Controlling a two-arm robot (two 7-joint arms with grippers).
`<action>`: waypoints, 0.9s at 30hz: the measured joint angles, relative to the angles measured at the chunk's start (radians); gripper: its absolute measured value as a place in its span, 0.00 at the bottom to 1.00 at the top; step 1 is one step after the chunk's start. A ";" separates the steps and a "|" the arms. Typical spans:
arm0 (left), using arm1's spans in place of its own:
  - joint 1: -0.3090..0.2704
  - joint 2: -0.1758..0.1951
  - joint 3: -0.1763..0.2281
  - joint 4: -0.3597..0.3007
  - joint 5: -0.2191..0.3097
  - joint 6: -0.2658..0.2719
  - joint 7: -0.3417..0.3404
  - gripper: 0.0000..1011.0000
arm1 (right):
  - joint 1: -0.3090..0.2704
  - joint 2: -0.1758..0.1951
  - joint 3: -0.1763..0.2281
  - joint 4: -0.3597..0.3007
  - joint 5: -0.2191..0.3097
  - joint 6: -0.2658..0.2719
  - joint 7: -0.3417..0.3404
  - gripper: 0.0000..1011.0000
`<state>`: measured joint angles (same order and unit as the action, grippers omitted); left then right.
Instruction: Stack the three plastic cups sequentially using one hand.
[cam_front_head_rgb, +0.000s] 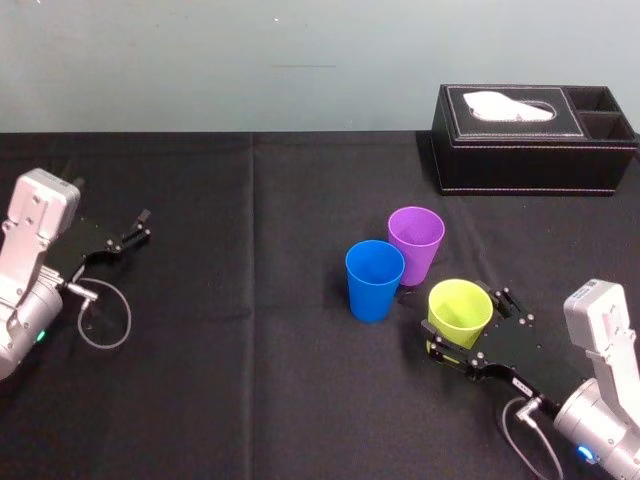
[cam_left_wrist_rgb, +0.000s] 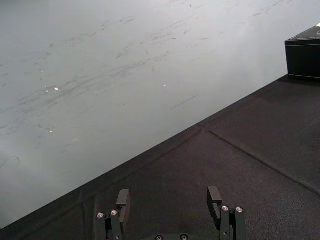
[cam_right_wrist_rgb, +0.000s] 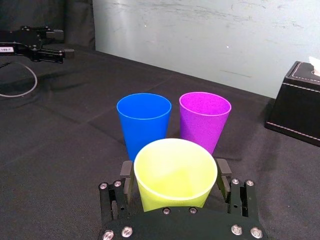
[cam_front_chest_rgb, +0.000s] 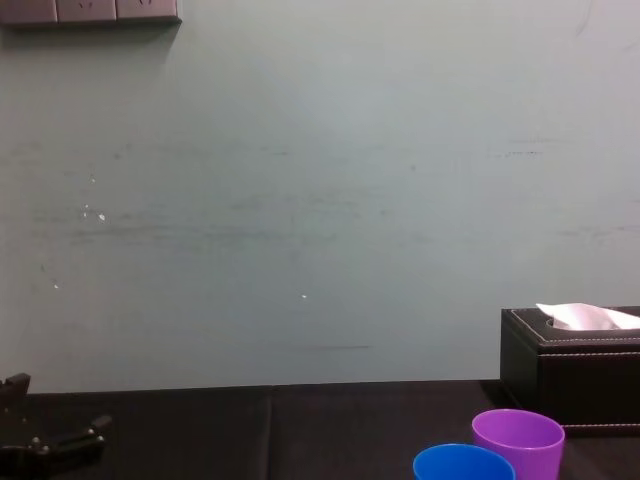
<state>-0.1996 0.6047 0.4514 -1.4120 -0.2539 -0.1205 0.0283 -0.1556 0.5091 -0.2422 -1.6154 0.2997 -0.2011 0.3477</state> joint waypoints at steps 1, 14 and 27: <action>0.000 0.000 0.000 0.000 0.000 0.000 0.000 1.00 | 0.000 0.001 0.000 0.000 0.000 0.000 0.000 0.99; 0.000 0.000 0.000 0.000 0.000 0.000 0.000 1.00 | -0.002 0.003 -0.001 -0.003 0.001 -0.001 -0.002 0.99; 0.000 0.000 0.000 0.000 0.000 0.000 0.000 1.00 | -0.002 0.004 -0.001 -0.004 0.001 -0.002 -0.004 0.78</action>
<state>-0.1996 0.6047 0.4514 -1.4120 -0.2539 -0.1205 0.0282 -0.1579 0.5131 -0.2435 -1.6190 0.3007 -0.2034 0.3441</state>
